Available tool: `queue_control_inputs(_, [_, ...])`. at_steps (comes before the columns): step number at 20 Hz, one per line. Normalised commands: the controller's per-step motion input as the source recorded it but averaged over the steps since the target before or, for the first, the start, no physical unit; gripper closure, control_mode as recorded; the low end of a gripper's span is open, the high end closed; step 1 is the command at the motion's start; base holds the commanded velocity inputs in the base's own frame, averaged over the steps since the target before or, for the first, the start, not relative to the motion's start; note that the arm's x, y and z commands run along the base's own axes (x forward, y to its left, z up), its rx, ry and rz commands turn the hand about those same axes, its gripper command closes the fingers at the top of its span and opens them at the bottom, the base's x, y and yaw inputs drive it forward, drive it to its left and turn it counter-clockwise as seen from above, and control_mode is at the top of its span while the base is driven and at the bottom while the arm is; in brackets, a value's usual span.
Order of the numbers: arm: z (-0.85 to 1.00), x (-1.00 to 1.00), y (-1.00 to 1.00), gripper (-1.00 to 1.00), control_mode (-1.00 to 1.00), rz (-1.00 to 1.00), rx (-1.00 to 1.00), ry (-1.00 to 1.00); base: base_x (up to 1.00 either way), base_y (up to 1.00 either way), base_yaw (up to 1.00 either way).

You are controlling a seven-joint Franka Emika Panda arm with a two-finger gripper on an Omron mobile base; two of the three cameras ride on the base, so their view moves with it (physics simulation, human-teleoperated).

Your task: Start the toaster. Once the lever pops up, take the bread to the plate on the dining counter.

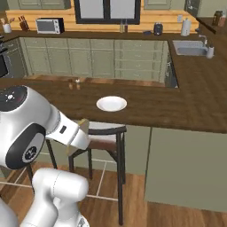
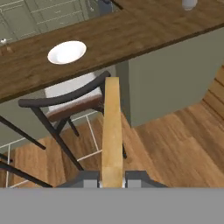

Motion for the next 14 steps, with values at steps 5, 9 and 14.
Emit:
queue_control_inputs(5, [0.00, 0.00, 0.00, 1.00, 1.00, 0.00, 0.00, 0.00, 0.82, -0.30, 0.27])
queue_control_inputs(9, [0.00, 0.00, 0.00, 1.00, 1.00, 0.00, 0.00, 0.00, 0.84, -0.19, 0.22])
queue_control_inputs(14, [0.00, 0.00, 0.00, 1.00, 1.00, 0.00, 0.00, 0.00, 0.79, -0.07, 0.22])
